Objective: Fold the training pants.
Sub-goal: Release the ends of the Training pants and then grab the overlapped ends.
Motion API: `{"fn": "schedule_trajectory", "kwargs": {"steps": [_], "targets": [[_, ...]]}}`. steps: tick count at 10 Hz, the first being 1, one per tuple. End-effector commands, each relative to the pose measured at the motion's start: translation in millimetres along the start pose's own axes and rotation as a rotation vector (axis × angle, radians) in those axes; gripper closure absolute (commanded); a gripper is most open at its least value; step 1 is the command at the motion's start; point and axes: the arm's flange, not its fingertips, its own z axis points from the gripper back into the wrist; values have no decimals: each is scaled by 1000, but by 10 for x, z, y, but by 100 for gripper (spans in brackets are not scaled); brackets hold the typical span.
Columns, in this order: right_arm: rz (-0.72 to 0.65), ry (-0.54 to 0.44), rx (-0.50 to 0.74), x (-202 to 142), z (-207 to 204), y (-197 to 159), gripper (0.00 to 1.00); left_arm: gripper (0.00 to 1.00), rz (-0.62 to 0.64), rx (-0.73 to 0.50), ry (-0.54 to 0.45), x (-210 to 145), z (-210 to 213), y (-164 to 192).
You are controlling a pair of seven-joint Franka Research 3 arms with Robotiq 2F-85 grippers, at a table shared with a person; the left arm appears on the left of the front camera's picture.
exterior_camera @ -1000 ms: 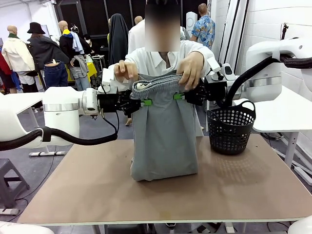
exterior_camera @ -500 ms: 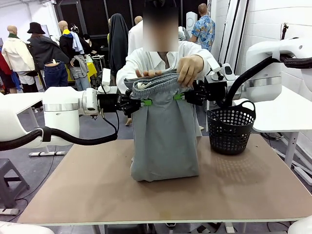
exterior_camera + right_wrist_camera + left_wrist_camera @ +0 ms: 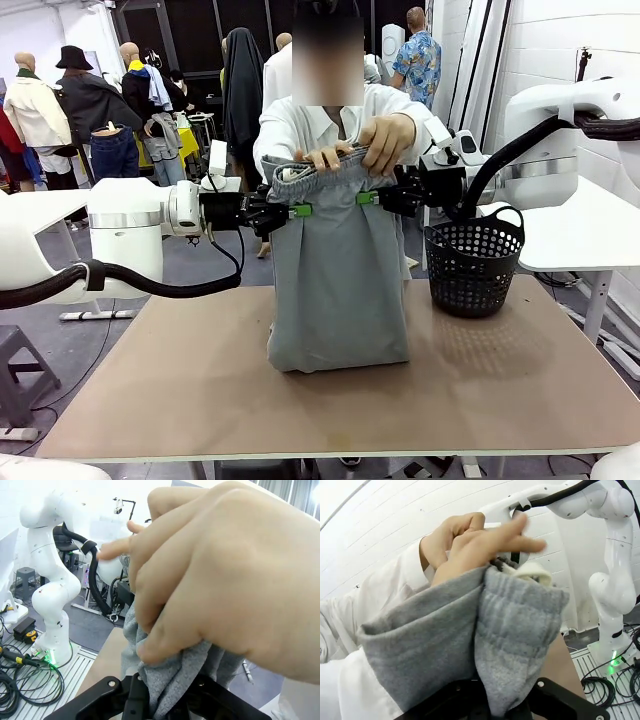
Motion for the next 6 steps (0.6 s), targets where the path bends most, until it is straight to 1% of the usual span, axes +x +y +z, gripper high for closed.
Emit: {"fn": "schedule_trajectory", "kwargs": {"steps": [1,6], "targets": [[7,2,0,18,-12,14,100,100,4,9,-19,26,0,-19],[7,2,0,18,-12,14,100,100,4,9,-19,26,0,-19]]}}
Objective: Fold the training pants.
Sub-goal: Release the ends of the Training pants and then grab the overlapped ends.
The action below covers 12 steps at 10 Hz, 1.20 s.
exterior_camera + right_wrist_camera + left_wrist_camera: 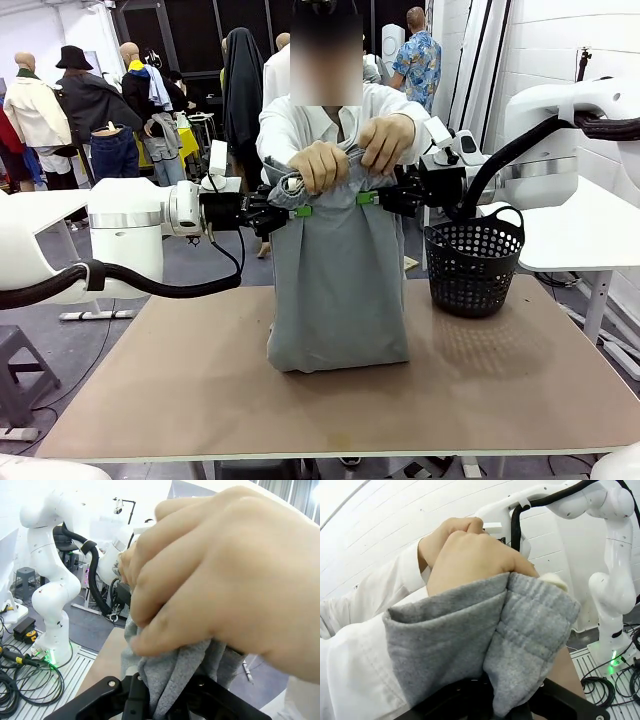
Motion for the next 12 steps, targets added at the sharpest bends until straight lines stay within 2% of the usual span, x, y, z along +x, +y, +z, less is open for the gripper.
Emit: {"fn": "schedule_trajectory", "kwargs": {"steps": [1,12], "targets": [[6,2,0,17,-13,14,100,100,5,10,-20,26,5,-16],[6,2,0,17,-13,14,100,100,5,10,-20,26,5,-16]]}}
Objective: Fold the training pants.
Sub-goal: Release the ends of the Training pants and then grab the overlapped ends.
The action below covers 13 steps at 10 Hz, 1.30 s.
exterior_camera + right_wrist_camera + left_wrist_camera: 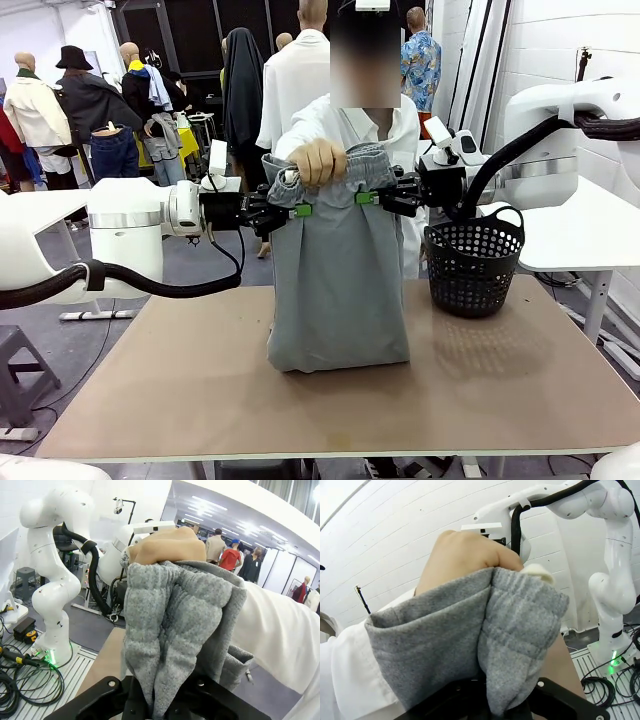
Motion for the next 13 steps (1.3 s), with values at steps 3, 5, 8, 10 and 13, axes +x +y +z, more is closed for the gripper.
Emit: {"fn": "schedule_trajectory", "kwargs": {"steps": [3,5,8,10,13], "targets": [[6,2,-1,16,-11,13,100,100,5,9,-19,22,3,-16],[6,2,-1,16,-11,13,100,100,5,9,-19,22,3,-16],[-23,-1,-5,0,15,7,100,100,8,20,13,5,17,-1],[-62,-25,-7,9,24,9,71,67,40,45,7,10,19,-3],[-92,-34,-5,7,30,12,11,8,54,68,-4,11,23,11]]}}
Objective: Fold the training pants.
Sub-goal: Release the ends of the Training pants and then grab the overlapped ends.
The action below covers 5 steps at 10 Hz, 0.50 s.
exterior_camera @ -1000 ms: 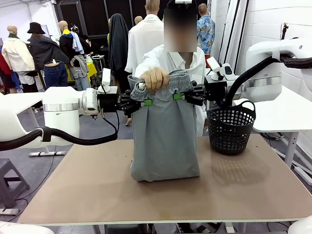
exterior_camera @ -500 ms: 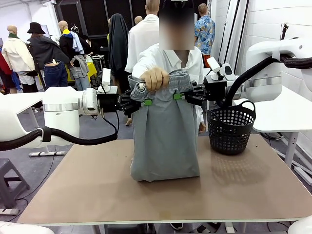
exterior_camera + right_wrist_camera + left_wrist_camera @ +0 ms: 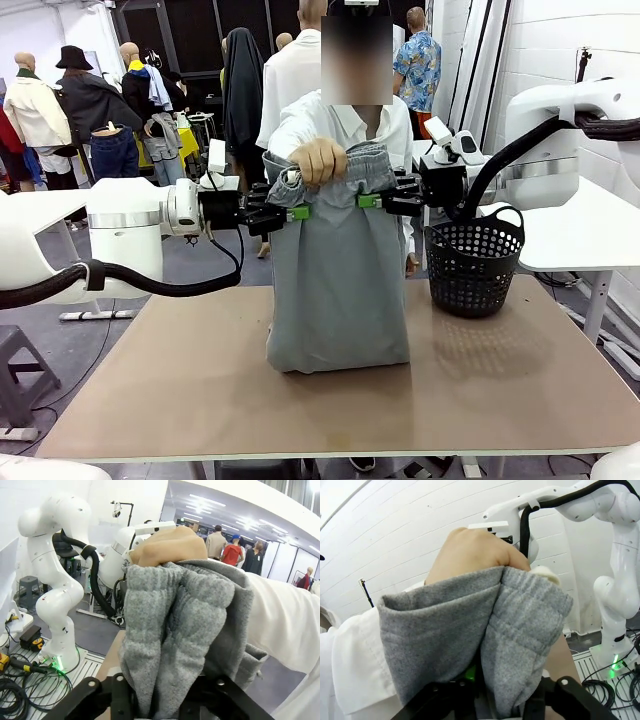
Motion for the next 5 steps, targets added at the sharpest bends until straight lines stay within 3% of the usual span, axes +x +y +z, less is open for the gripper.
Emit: {"fn": "schedule_trajectory", "kwargs": {"steps": [1,5], "targets": [[-24,-30,-2,21,12,16,0,0,20,37,-10,21,-20,-28],[-24,-19,-4,22,18,10,0,0,24,42,-19,18,-17,-22]]}}
